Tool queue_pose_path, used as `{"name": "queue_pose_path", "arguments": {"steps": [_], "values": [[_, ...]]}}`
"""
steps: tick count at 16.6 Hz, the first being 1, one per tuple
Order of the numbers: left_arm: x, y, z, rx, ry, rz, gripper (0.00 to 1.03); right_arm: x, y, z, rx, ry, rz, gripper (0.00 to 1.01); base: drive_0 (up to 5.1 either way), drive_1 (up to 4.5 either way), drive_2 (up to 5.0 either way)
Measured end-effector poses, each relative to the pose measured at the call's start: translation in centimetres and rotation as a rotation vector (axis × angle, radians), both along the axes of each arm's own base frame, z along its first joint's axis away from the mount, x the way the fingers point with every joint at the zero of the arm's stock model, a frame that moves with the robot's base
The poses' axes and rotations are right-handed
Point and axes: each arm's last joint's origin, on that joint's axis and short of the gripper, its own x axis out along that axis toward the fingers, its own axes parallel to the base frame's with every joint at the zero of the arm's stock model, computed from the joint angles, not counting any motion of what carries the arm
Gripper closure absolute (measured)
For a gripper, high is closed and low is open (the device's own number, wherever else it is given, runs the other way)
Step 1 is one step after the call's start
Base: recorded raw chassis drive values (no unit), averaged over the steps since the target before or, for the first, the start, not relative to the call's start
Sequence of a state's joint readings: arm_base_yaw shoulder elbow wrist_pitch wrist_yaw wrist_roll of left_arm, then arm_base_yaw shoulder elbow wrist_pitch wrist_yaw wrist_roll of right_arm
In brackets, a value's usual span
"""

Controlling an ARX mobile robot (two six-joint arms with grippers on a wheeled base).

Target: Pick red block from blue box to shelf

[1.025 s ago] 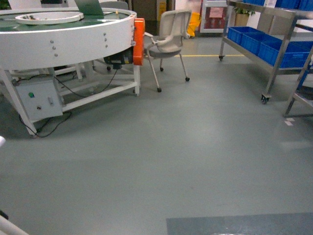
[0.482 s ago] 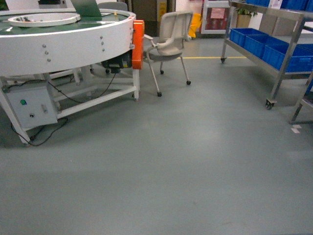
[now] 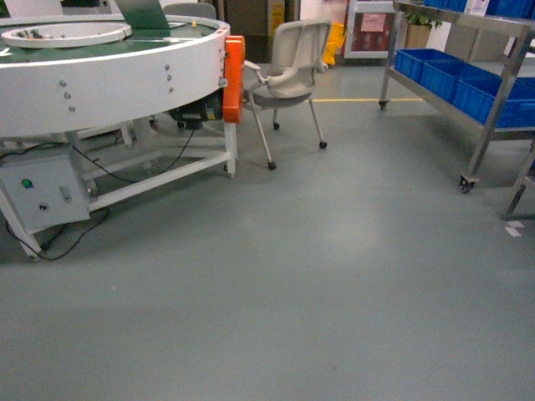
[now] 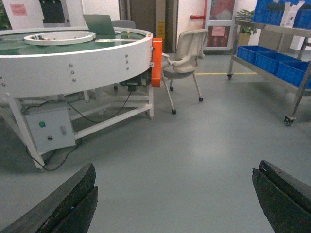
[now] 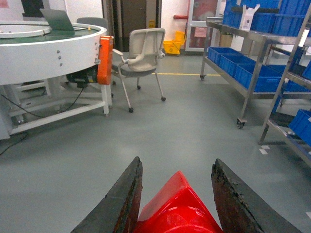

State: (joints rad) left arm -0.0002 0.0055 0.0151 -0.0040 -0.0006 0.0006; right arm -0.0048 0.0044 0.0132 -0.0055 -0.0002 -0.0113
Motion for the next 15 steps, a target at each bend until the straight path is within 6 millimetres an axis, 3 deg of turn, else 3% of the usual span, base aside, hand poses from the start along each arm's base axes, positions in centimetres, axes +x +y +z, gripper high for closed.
{"name": "queue_pose_path", "arguments": {"steps": [15], "values": [[0.0,0.0,-0.01,0.0,0.001,0.0,0.05,0.0,0.0,0.0,0.0,0.0,0.0,0.64,0.0,4.02,-4.0]]}}
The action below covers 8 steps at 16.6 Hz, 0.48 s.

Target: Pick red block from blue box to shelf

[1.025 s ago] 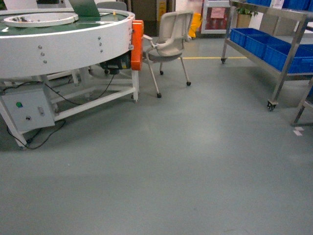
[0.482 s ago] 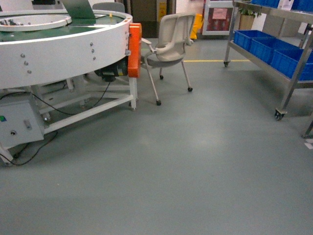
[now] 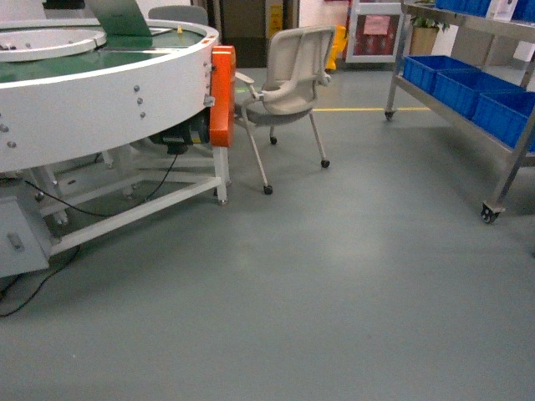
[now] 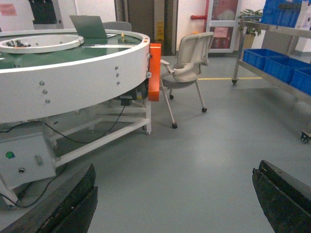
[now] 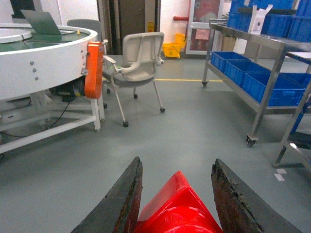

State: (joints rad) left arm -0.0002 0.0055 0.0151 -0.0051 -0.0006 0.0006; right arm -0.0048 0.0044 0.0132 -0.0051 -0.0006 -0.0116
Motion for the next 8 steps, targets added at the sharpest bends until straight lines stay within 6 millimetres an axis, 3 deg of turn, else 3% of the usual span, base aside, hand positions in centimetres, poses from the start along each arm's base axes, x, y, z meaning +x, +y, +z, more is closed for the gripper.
{"name": "queue_pose_path", "arguments": {"steps": [8], "values": [[0.0,0.0,0.04,0.0,-0.004,0.0,0.05,0.0,0.0,0.02,0.0,-0.002,0.0,0.64,0.1,4.2,-4.0]]}}
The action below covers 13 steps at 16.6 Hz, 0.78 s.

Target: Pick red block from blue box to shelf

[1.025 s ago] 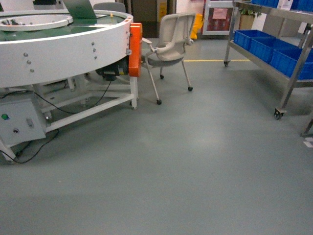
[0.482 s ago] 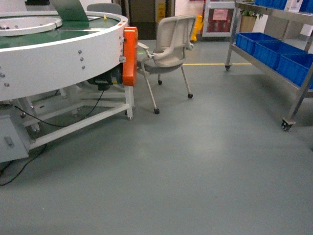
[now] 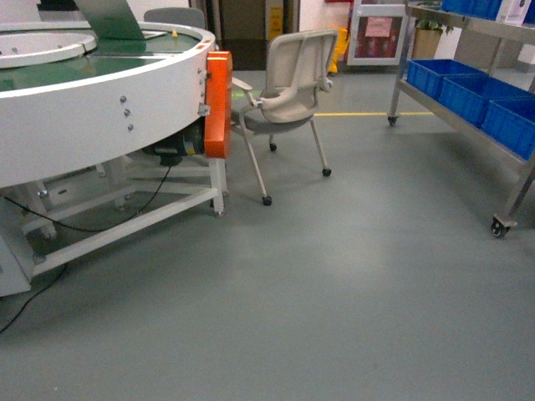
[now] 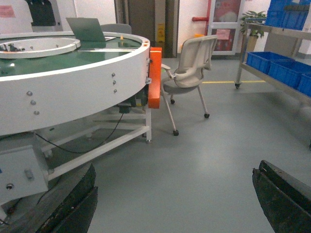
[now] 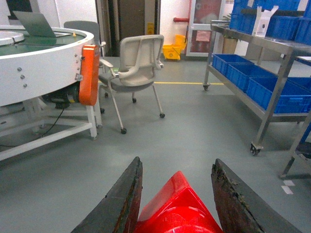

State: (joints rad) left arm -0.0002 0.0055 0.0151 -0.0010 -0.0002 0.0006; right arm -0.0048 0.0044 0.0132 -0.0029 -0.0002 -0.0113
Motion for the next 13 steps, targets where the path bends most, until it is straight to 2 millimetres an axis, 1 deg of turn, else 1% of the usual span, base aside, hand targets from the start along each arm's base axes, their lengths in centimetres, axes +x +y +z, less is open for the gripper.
{"name": "queue_pose_path", "arguments": {"steps": [13], "values": [[0.0,0.0,-0.03,0.0,0.003,0.001,0.05,0.0,0.0,-0.01,0.0,0.002,0.0,0.64,0.0,4.14,-4.1]]}}
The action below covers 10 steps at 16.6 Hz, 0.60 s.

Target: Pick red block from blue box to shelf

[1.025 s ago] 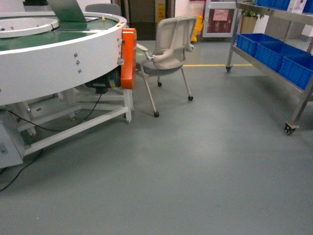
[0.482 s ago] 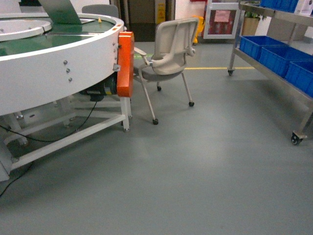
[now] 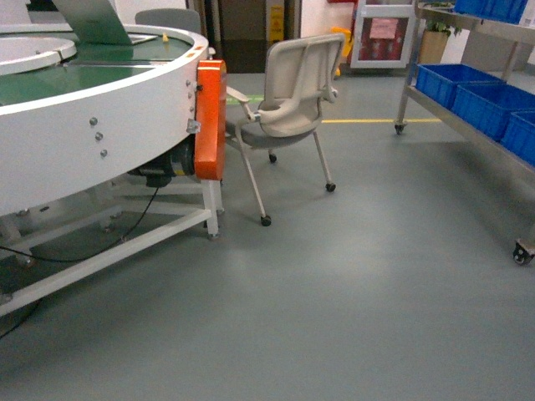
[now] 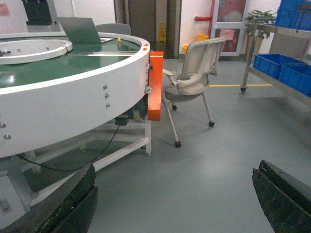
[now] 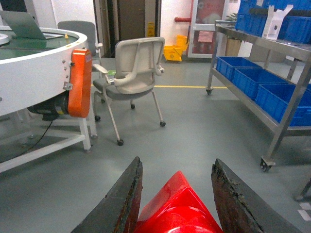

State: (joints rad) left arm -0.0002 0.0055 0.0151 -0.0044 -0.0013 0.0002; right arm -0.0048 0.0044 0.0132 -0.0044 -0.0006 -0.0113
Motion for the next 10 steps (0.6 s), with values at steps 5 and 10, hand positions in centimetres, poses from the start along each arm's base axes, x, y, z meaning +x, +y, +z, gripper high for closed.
{"name": "queue_pose_path", "arguments": {"steps": [5,10], "values": [[0.0,0.0,-0.01,0.0,0.002,-0.001,0.05,0.0,0.0,-0.01,0.0,0.001,0.0,0.64,-0.1,4.13,-4.2],[0.0,0.0,-0.01,0.0,0.001,-0.001,0.05,0.0,0.0,-0.01,0.0,0.002,0.0,0.64,0.0,4.21,-4.2]]}}
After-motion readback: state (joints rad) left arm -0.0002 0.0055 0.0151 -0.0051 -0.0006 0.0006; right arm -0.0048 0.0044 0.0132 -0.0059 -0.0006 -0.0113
